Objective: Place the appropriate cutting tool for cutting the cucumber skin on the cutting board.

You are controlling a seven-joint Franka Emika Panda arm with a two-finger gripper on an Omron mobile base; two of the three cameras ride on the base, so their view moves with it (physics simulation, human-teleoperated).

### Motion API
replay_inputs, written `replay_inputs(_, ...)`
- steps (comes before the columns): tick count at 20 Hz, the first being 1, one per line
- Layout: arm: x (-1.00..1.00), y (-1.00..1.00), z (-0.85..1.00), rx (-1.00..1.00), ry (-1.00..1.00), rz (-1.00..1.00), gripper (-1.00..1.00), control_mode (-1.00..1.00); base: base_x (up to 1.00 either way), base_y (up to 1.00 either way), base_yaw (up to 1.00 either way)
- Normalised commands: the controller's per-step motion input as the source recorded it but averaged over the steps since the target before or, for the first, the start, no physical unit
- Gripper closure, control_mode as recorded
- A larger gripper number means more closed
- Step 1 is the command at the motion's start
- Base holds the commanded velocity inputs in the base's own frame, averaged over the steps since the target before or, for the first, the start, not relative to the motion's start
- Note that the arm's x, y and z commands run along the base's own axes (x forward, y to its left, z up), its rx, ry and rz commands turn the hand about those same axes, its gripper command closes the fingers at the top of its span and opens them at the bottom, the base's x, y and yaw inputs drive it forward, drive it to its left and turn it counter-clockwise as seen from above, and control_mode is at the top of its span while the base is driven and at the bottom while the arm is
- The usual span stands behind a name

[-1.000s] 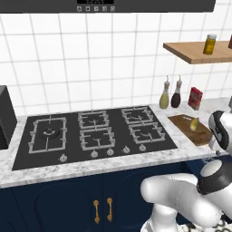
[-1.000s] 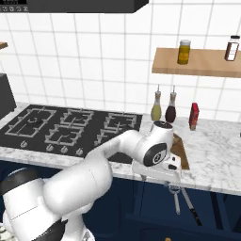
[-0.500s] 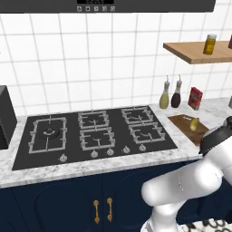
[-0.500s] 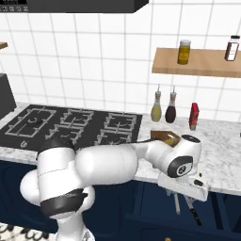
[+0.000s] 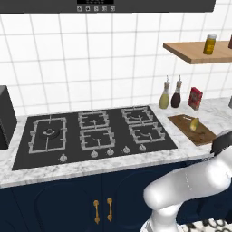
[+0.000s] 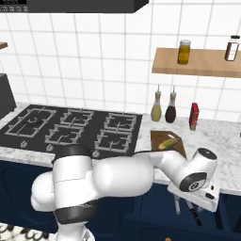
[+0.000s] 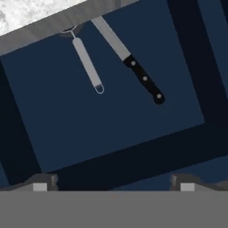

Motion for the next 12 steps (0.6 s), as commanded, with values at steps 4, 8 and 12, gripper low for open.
replay_inputs(4,0.02,0.00,-0.38,0.00,-0.04,0.00,-1.00,-1.00,0.00,0.00,0.00)
replay_inputs(8,0.00,0.02,-0.44,-0.02,0.00,0.00,-1.00,-1.00,0.00,0.00,0.00)
replay_inputs(12,0.07,0.22,-0.39,-0.05,0.00,0.00,-1.00,-1.00,0.00,0.00,0.00)
